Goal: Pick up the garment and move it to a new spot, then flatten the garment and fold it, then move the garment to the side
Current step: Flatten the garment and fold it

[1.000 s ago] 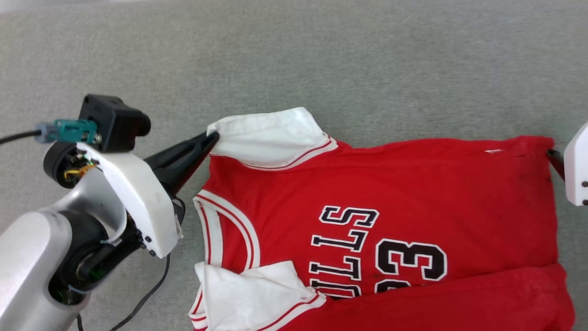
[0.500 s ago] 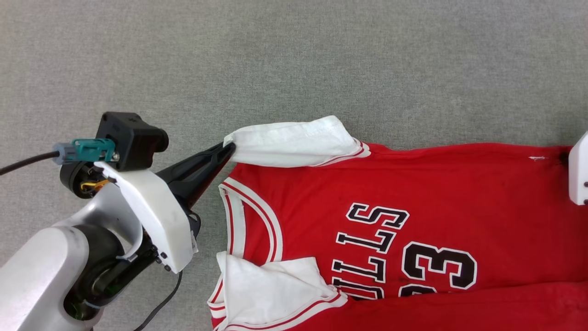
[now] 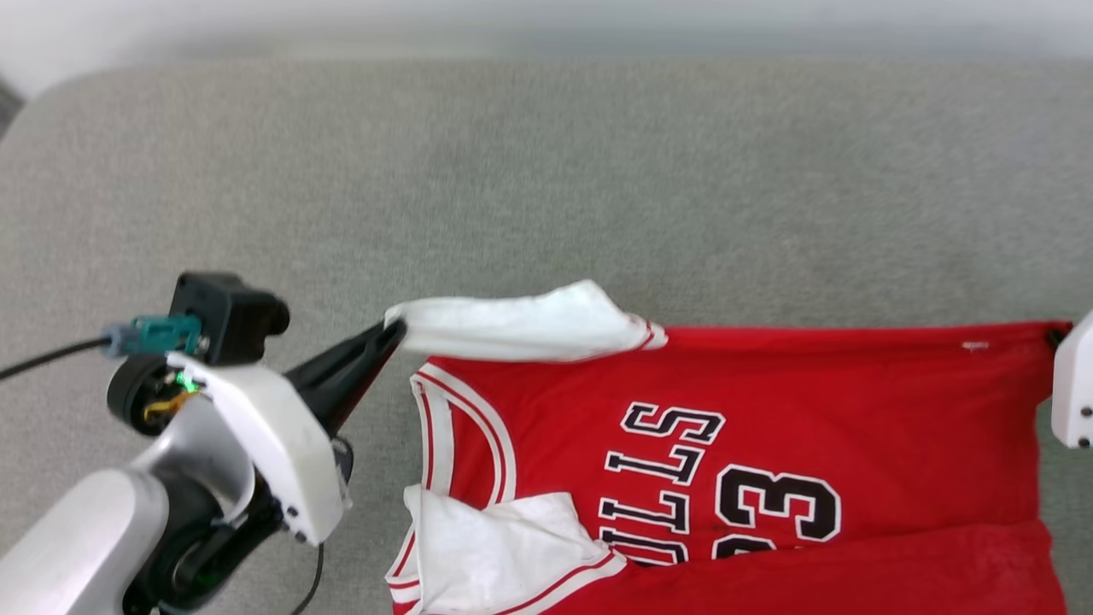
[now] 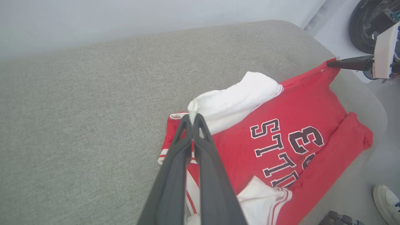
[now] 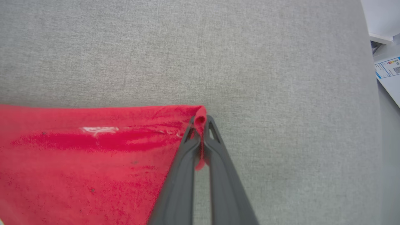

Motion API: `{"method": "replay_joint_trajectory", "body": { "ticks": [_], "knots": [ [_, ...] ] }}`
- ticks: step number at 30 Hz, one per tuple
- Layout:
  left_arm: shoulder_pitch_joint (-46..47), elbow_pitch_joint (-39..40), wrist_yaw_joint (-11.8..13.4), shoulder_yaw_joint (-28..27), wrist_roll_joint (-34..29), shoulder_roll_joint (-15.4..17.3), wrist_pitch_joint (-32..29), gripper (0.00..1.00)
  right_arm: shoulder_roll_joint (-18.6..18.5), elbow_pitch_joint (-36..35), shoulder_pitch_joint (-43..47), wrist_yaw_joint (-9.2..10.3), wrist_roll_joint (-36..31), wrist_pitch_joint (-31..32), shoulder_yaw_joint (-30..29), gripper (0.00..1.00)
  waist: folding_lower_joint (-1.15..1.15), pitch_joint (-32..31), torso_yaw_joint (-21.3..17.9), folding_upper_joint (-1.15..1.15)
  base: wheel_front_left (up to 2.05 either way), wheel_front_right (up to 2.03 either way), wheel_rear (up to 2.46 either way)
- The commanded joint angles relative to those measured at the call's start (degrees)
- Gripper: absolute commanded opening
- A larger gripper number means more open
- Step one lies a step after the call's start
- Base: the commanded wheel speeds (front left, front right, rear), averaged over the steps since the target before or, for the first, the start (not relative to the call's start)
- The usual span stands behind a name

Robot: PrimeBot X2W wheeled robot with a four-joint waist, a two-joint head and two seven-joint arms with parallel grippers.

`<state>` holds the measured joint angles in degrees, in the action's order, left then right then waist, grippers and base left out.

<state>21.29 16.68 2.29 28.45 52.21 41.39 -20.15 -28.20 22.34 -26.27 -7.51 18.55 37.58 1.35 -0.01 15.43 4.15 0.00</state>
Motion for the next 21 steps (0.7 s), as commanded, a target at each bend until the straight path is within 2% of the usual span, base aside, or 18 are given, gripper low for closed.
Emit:
{"method": "replay_joint_trajectory", "body": {
  "ticks": [1,7,12,16,21],
  "knots": [
    [-1.8,0.3,0.5,-0.5,0.3,0.6,0.6,0.0,0.1,-1.3,2.0,0.04,0.3,-0.2,-0.7,0.0,0.01,-3.1,-1.1,0.0,0.0,0.0,0.0],
    [-9.6,2.3,3.0,-1.2,1.4,2.5,2.5,0.0,1.2,-9.7,11.1,0.04,1.4,0.6,-3.3,0.0,0.01,-6.9,-2.1,0.0,0.0,0.0,0.0],
    [-17.3,3.2,5.0,-1.7,2.6,3.4,4.9,0.0,5.0,-16.5,19.3,0.04,1.5,1.3,-7.7,0.0,0.01,-8.0,-2.7,0.0,0.0,0.0,0.0],
    [-22.8,3.0,5.2,-0.5,4.0,3.8,5.5,0.0,7.9,-20.2,25.2,0.04,1.6,2.1,-9.7,0.0,0.01,-8.0,-2.9,0.0,0.0,0.0,0.0],
    [-25.7,-1.1,4.4,2.5,2.3,3.7,5.4,0.0,8.4,-20.8,30.2,0.04,2.0,2.2,-9.6,0.0,0.01,-7.7,-2.7,0.0,0.0,0.0,0.0]
  ]
}}
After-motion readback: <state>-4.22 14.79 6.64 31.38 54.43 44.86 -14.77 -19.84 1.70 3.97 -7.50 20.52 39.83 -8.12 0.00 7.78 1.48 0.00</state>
